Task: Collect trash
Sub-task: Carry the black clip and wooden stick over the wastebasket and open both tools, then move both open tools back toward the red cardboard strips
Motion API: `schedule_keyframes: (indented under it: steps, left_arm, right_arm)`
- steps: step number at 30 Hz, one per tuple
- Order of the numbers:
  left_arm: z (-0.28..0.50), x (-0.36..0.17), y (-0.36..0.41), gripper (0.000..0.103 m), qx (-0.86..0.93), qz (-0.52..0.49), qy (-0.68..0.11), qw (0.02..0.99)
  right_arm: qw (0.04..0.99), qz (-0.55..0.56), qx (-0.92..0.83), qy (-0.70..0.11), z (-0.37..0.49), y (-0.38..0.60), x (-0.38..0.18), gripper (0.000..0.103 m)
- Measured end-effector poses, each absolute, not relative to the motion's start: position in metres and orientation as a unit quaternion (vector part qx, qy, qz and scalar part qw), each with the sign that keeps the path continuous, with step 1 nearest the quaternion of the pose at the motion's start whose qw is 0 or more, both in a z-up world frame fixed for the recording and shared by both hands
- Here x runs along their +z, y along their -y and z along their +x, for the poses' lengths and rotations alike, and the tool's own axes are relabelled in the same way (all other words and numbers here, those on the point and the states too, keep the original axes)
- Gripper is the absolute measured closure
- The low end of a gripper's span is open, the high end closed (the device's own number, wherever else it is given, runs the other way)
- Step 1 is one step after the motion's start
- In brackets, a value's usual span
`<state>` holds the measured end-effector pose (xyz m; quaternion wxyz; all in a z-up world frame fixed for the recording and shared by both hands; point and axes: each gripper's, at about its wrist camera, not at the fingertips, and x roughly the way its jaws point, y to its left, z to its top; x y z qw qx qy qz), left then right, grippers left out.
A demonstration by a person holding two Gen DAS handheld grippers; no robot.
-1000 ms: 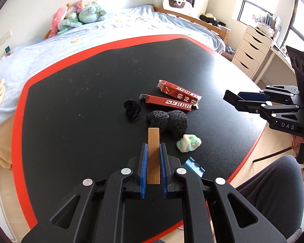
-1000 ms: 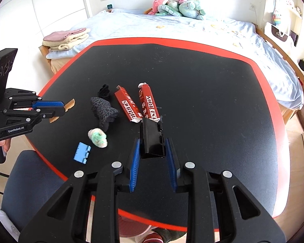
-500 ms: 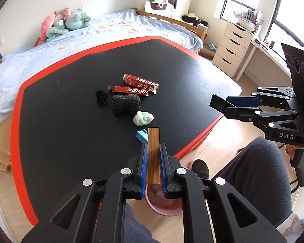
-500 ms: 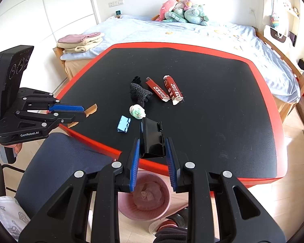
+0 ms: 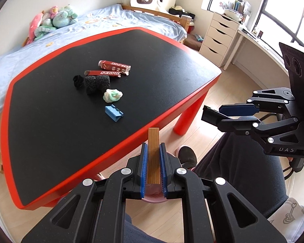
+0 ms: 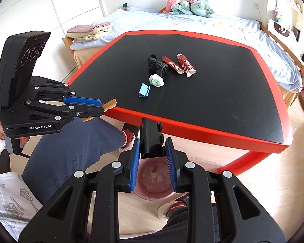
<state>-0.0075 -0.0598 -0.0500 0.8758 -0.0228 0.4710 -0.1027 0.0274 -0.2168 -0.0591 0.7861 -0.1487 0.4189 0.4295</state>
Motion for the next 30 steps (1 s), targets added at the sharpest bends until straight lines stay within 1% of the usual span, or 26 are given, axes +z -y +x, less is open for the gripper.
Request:
schedule_keyframes:
  steps: [13,15,16,17,18,19,20,21,22,26,30]
  left_arm:
    - [-0.016,-0.061,0.073,0.092,-0.119,-0.021,-0.486,0.866]
    - [-0.016,-0.061,0.073,0.09,-0.122,-0.023,-0.485,0.866]
    - [-0.016,-0.061,0.073,0.087,-0.12,-0.023,-0.484,0.867]
    - [-0.015,-0.061,0.073,0.079,-0.12,-0.024,-0.484,0.867]
    - [-0.015,-0.061,0.071,0.063,-0.118,-0.023,-0.483,0.867]
    - [-0.015,-0.061,0.07,0.052,-0.114,-0.024,-0.481,0.869]
    - [-0.015,-0.06,0.068,0.034,-0.11,-0.026,-0.476,0.872]
    - [-0.016,-0.059,0.066,0.019,-0.104,-0.028,-0.471,0.875]
    - [-0.016,-0.058,0.065,0.013,-0.098,-0.03,-0.467,0.878]
    - [-0.014,-0.058,0.059,0.008,-0.084,-0.036,-0.47,0.878]
    - [-0.015,-0.058,0.055,0.008,-0.075,-0.038,-0.469,0.879]
  right_arm:
    - [0.77,-0.149,0.44,-0.438,0.018,0.216,-0.074,0.078]
    - [0.767,-0.149,0.443,-0.439,0.017,0.215,-0.075,0.077]
    - [0.768,-0.15,0.442,-0.439,0.017,0.215,-0.075,0.075]
    - [0.769,-0.153,0.439,-0.439,0.018,0.216,-0.076,0.062]
    - [0.771,-0.156,0.435,-0.438,0.018,0.217,-0.077,0.043]
    - [0.774,-0.156,0.431,-0.436,0.019,0.218,-0.077,0.036]
    - [0.777,-0.153,0.43,-0.433,0.02,0.219,-0.077,0.028]
    - [0.779,-0.15,0.427,-0.433,0.021,0.22,-0.077,0.021]
    - [0.782,-0.15,0.424,-0.432,0.021,0.22,-0.076,0.018]
    - [0.782,-0.152,0.42,-0.435,0.023,0.218,-0.078,0.01]
    - [0.781,-0.15,0.417,-0.44,0.025,0.217,-0.08,0.008]
